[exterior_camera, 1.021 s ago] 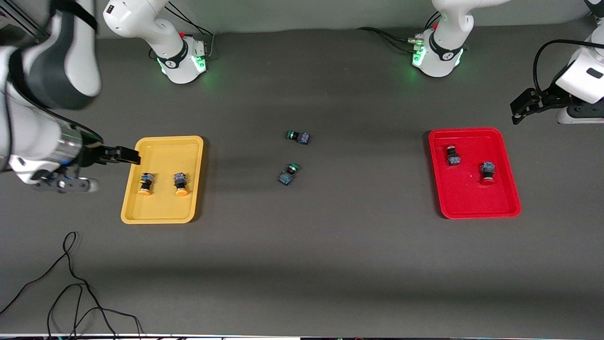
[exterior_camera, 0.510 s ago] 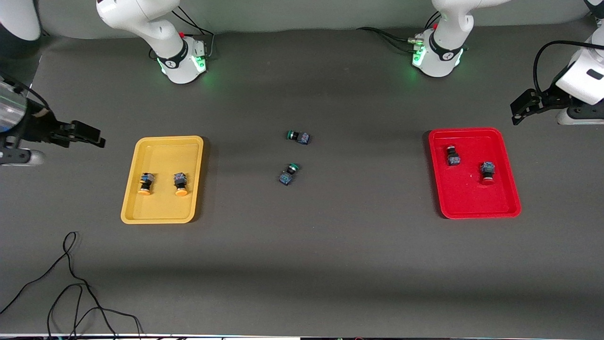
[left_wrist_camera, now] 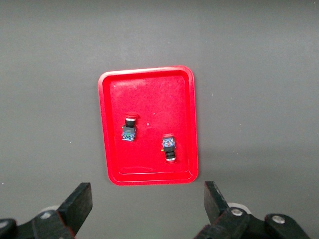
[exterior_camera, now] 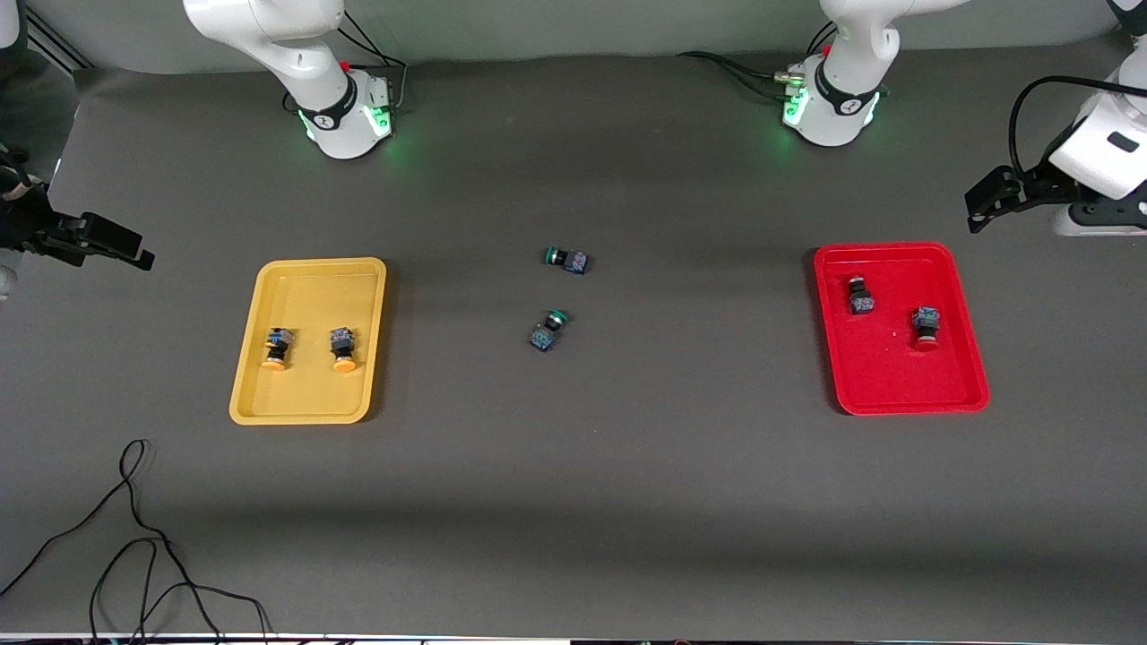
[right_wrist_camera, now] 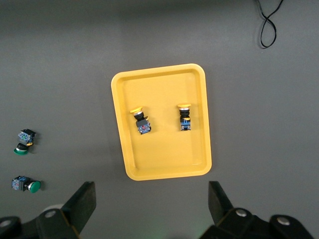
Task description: Place red and yellow buttons in trays
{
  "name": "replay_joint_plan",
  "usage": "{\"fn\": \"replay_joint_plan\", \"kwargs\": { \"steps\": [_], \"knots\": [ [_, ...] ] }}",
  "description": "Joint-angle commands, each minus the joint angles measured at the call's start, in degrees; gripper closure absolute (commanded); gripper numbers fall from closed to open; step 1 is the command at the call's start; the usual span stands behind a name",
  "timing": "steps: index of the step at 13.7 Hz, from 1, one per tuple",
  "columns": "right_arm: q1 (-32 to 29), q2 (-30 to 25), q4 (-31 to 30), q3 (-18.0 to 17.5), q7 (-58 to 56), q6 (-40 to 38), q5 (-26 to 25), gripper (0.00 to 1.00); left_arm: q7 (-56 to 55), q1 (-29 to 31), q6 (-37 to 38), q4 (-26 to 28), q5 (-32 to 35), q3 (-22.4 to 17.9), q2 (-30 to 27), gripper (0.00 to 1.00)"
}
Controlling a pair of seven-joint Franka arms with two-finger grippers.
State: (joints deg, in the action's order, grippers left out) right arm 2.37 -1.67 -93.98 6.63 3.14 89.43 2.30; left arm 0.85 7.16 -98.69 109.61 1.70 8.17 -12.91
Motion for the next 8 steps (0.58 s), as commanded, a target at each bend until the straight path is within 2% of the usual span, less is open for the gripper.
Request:
{"fn": "replay_joint_plan", "kwargs": {
  "steps": [1,8],
  "knots": [
    [-0.17,-0.7,-0.85,-0.74,-0.95,-0.13,-1.42,0.0,0.03,-0.3,1.22,-1.59,-0.2,-0.26,0.25,0.0],
    [-0.08,-0.97,-0.41,-0.83,-0.77,-0.22,-1.51,0.0,0.03,-0.48,1.48,-2.29,-0.2,-0.09,0.34,0.0]
  ]
}}
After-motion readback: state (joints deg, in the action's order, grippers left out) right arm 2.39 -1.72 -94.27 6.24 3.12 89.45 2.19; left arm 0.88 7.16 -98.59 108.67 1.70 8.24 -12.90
